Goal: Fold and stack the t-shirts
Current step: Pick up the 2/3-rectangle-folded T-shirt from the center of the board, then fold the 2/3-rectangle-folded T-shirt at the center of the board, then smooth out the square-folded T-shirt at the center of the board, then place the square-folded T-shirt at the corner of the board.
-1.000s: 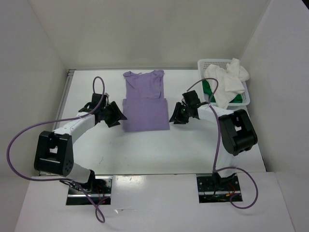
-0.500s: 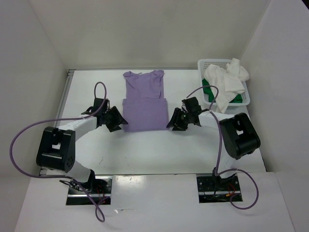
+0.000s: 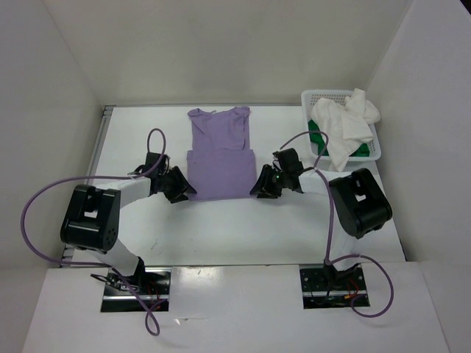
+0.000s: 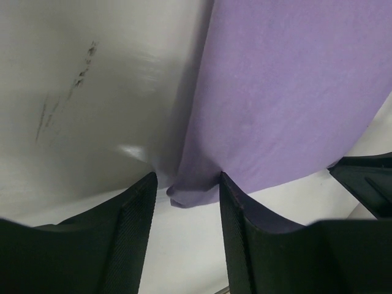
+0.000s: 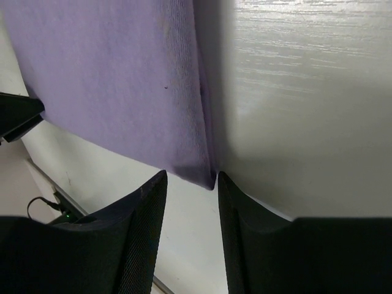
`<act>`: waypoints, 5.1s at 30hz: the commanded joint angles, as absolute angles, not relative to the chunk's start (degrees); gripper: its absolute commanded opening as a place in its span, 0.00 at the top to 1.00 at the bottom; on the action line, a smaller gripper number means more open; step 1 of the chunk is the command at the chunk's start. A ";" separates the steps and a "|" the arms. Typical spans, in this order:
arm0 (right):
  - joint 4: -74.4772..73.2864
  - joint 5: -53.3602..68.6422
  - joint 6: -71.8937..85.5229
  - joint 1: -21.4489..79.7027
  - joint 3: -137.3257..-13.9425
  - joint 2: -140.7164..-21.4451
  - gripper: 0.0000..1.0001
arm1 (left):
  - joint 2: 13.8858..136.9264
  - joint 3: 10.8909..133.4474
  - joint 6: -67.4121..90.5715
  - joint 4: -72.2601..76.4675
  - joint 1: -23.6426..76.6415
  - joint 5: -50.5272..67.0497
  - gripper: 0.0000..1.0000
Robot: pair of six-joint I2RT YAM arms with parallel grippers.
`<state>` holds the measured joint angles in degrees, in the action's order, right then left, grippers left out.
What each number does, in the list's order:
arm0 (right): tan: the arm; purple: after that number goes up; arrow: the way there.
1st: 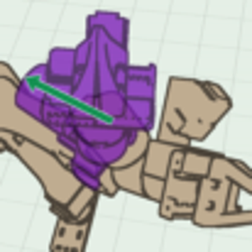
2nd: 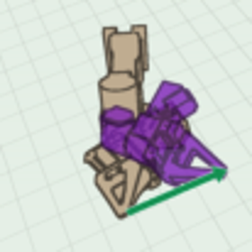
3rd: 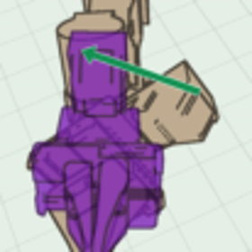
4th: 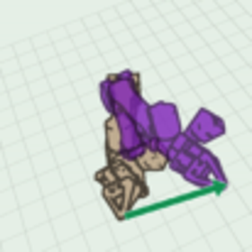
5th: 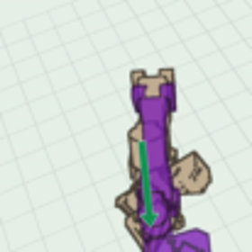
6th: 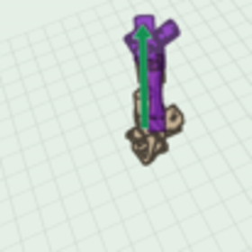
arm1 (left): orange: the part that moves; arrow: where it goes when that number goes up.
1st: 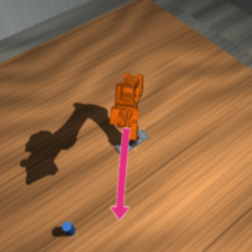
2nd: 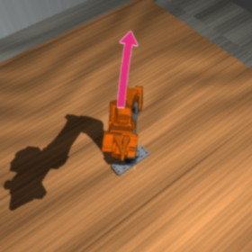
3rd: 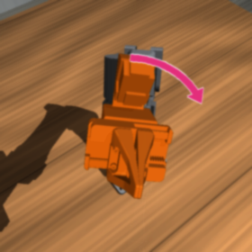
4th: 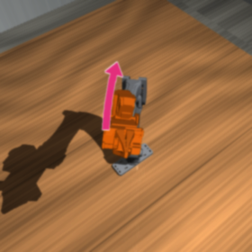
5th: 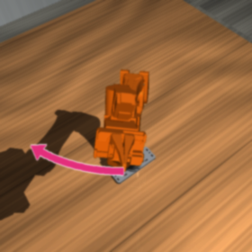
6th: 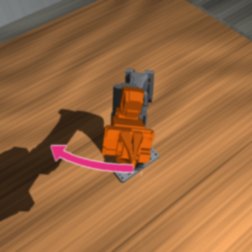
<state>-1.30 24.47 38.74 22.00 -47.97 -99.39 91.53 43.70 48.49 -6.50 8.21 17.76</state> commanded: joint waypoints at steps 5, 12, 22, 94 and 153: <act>2.02 23.29 38.76 22.32 -48.60 -101.60 0.58 | 95.62 42.80 49.13 -3.87 8.53 18.63 0.55; 2.02 22.76 39.29 22.32 -48.60 -102.22 0.72 | 95.62 42.10 48.52 -3.87 9.05 18.63 0.61; -0.62 20.48 41.84 25.21 -40.62 -95.37 0.98 | 90.10 40.27 43.33 -14.83 11.15 20.48 0.88; -15.75 20.21 30.23 21.09 -98.44 -122.07 0.92 | 104.24 73.48 42.20 -9.05 6.50 19.25 0.52; -17.75 18.02 39.11 19.34 -46.85 -58.28 0.38 | 119.98 78.75 41.57 3.61 4.23 16.26 0.99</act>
<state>-18.11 18.33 37.56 19.62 -48.73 -60.69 120.62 76.03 43.46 5.96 7.09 19.55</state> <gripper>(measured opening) 0.619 0.105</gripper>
